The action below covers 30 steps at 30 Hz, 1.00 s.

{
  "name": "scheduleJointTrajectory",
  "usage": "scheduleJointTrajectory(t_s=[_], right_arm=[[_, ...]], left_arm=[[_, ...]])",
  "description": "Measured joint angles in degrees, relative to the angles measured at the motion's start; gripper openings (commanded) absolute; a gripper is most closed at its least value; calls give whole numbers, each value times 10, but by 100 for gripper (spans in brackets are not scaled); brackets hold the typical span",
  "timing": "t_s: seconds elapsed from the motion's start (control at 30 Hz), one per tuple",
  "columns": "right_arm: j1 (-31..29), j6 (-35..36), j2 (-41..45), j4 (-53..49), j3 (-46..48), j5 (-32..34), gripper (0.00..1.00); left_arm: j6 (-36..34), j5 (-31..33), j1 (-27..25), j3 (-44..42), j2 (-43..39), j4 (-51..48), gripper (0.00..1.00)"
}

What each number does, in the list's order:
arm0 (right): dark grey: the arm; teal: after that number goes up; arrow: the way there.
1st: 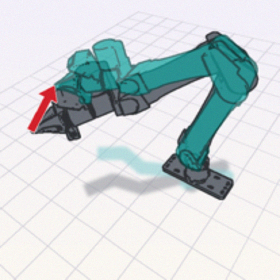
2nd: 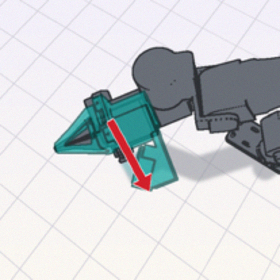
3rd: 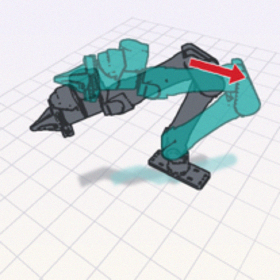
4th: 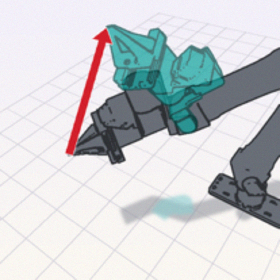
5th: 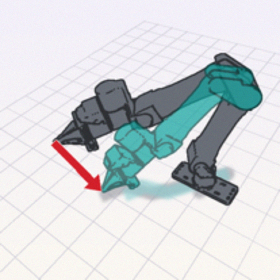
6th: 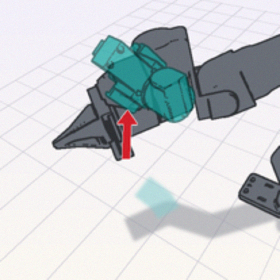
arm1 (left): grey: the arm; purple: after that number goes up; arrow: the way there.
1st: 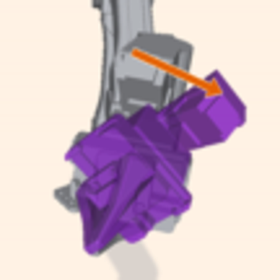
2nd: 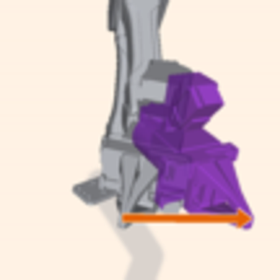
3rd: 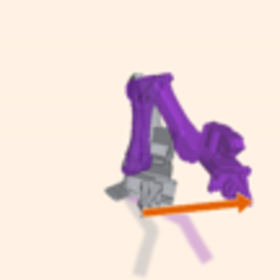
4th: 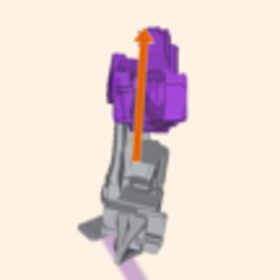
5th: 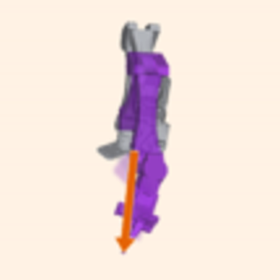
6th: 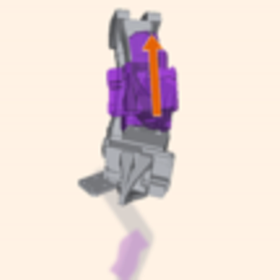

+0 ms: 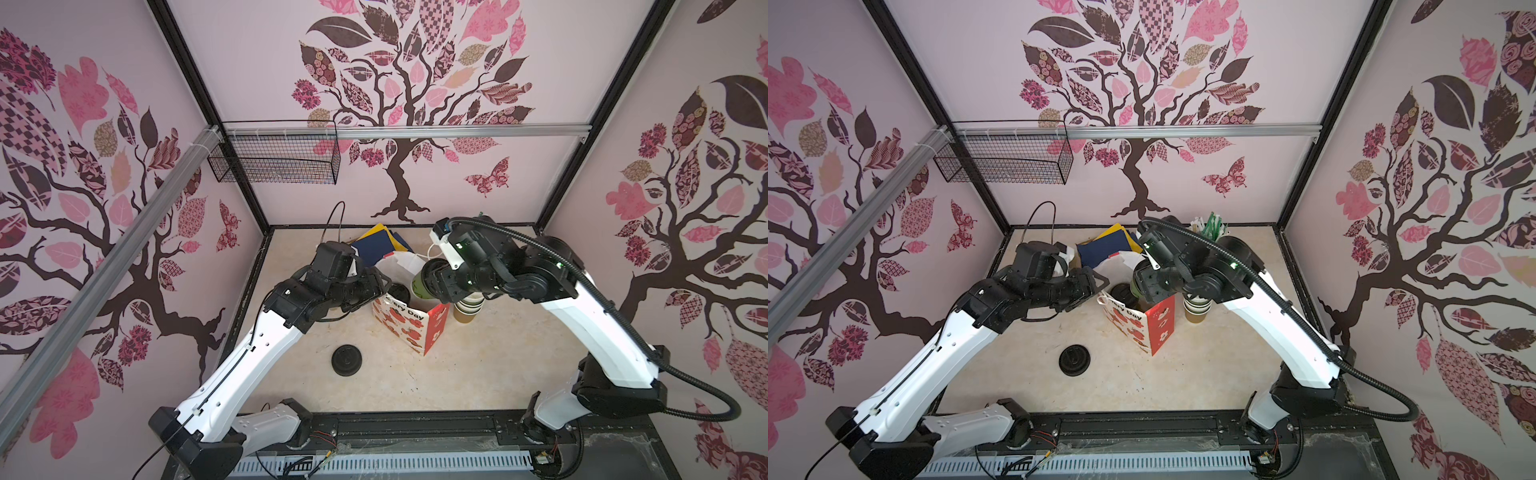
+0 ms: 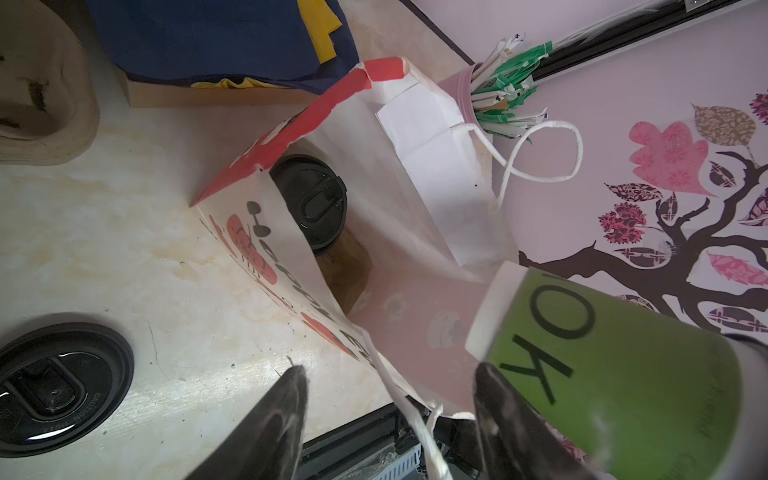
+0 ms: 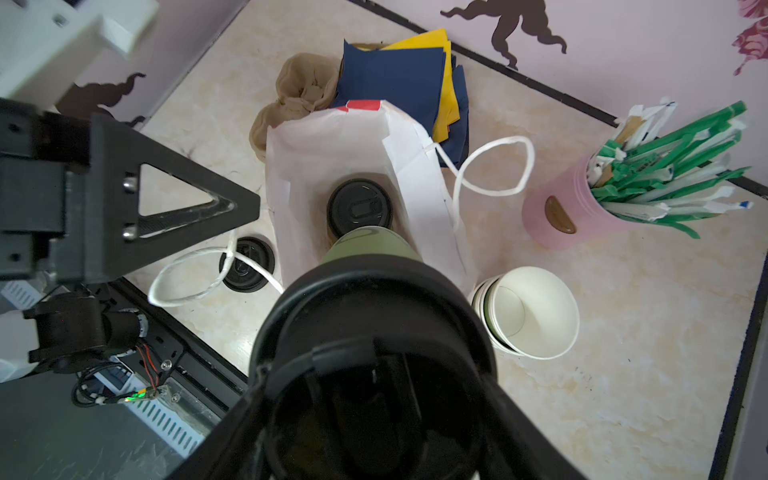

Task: Pack the takeout coffee
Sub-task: 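Swing the green cup over the bag opening with the right gripper, then lower the green cup into the bag beside the first cup with the right gripper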

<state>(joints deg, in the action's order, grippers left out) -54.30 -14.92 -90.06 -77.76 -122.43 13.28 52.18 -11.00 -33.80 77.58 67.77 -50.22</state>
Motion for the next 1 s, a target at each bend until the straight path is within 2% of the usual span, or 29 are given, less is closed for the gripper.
scheduleJointTrajectory(t_s=[0.37,0.6,0.67,0.8,1.0], right_arm=[[1,32,-88,5,9,0,68],[16,36,-117,19,9,-7,68],[23,38,-124,25,9,-10,68],[33,42,-131,36,14,-16,68],[40,47,-131,46,29,-26,68]], left_arm=[[0,-7,0,-2,0,5,50],[0,-16,0,-12,5,9,46],[-1,-17,0,-15,5,9,48],[-3,-17,0,-16,7,8,61],[-2,-8,0,-16,12,8,63]])
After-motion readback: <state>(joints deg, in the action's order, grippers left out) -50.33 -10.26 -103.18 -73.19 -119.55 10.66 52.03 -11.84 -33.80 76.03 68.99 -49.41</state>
